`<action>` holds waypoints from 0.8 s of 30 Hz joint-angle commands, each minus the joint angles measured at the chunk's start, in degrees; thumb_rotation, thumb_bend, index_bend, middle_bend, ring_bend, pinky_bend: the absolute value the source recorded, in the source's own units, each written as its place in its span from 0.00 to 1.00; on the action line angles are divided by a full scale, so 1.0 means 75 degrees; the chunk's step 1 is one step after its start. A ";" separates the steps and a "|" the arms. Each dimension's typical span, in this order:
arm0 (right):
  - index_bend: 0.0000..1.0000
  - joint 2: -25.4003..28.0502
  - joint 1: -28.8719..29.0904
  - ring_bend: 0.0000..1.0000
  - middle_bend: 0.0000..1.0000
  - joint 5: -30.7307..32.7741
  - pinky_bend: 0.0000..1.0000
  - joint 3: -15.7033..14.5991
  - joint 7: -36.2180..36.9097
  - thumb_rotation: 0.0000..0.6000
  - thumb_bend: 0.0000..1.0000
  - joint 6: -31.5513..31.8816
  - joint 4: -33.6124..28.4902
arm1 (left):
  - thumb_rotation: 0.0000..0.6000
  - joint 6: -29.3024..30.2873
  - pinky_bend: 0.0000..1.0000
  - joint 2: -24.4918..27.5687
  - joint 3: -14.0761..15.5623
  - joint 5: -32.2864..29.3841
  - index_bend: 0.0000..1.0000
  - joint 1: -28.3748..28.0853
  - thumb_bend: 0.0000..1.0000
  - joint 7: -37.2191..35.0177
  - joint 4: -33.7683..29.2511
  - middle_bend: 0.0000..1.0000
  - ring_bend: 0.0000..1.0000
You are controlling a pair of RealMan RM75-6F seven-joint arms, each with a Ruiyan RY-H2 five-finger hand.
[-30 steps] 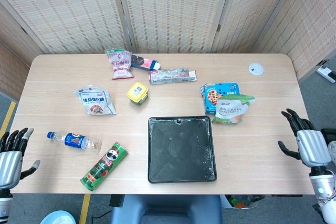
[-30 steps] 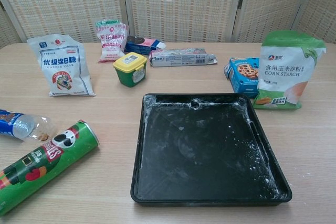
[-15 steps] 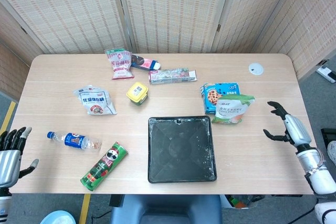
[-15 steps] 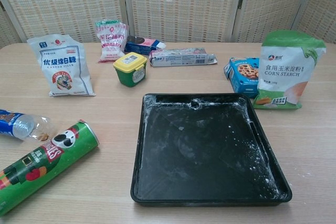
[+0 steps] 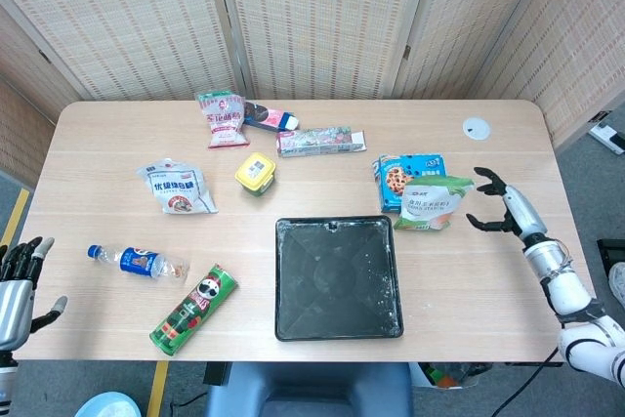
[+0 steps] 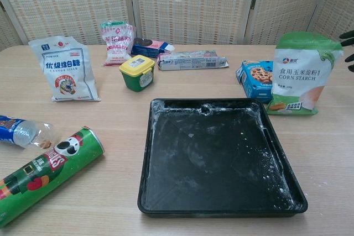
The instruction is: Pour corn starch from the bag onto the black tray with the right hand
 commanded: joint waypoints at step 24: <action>0.42 0.0085 0.0128 0.43 0.34 -0.0152 0.42 -0.0612 0.0965 1.00 0.34 0.0254 -0.1100 | 1.00 0.0061 0.00 0.0025 0.0057 0.0045 0.14 0.0096 0.29 -0.0151 0.0092 0.12 0.12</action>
